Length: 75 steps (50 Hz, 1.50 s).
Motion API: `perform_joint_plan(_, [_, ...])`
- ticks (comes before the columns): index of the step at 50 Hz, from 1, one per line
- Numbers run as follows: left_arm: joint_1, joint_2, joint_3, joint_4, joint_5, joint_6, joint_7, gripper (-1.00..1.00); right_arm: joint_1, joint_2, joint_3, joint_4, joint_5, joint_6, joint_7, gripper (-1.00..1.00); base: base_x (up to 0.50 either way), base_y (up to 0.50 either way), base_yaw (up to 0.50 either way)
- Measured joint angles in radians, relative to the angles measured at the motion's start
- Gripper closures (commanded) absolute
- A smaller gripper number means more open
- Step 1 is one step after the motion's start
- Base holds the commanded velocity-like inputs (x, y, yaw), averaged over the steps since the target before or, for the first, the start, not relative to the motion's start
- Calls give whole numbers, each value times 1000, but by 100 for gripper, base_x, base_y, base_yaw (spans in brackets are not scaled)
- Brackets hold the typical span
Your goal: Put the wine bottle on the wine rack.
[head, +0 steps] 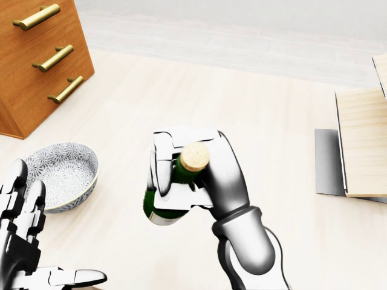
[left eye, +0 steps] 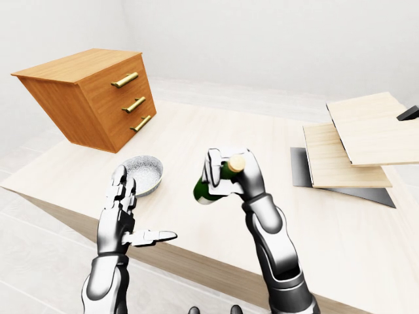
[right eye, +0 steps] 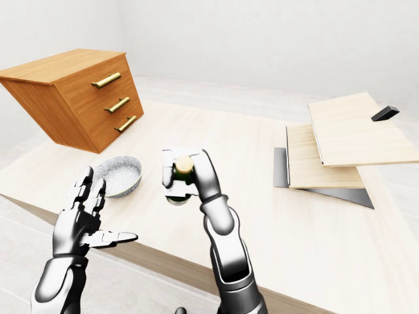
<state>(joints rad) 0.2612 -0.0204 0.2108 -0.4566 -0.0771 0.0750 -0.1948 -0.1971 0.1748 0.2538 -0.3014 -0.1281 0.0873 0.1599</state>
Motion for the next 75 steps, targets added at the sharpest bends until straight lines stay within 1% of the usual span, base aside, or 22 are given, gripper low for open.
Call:
perform_joint_plan(7, [0, 1, 2, 2, -2, 0, -1, -100, -37, -30, -70, -114, 25, 0, -7, 100, 0, 0, 0])
perform_joint_plan(12, [2, 1, 4, -3, -3, 2, -2, -100, -66, -56, -130, -199, 71, 0, -14, 100, 0, 0, 0])
perform_joint_plan(20, [3, 0, 2, -7, 0, 5, -2, -100, -124, -111, -242, -311, 139, 0, -61, 100, 0, 0, 0])
perform_joint_plan(25, [2, 0, 3, -6, 0, 4, -3, -100, -168, -151, -324, -350, 219, 0, -68, 100, 0, 0, 0])
perform_joint_plan(28, [2, 0, 4, -6, 1, 5, -3, -100, -199, -179, -370, -362, 261, 0, -99, 100, 0, 0, 0])
perform_joint_plan(35, [1, 0, 6, -6, 0, 6, -4, -100, -275, -256, -489, -344, 410, 0, -134, 100, 0, 0, 0])
perform_joint_plan(40, [0, 1, 7, -4, 0, 5, -4, -100, -333, -333, -562, -307, 502, 0, -192, 100, 0, 0, 0])
perform_joint_plan(47, [-1, 2, 10, -5, -1, 8, -5, -100, -401, -450, -666, -224, 673, 0, -278, 100, 0, 0, 0])
perform_joint_plan(52, [-4, 1, 9, -9, 1, 12, -4, -100, -423, -548, -708, -134, 781, 0, -341, 100, 0, 0, 0])
perform_joint_plan(57, [-9, 2, 7, -11, 3, 12, -2, -100, -435, -643, -728, -11, 855, 0, -345, 100, 0, 0, 0])
perform_joint_plan(60, [-12, 3, 6, -14, 4, 12, 0, -100, -442, -694, -733, 75, 881, 0, -326, 100, 0, 0, 0])
perform_joint_plan(70, [-30, 4, -12, -6, 16, 12, 12, -100, -462, -839, -765, 359, 961, 0, -273, 100, 0, 0, 0])
perform_joint_plan(75, [-39, 6, -21, -3, 20, 12, 19, -100, -494, -907, -773, 486, 980, 0, -285, 100, 0, 0, 0])
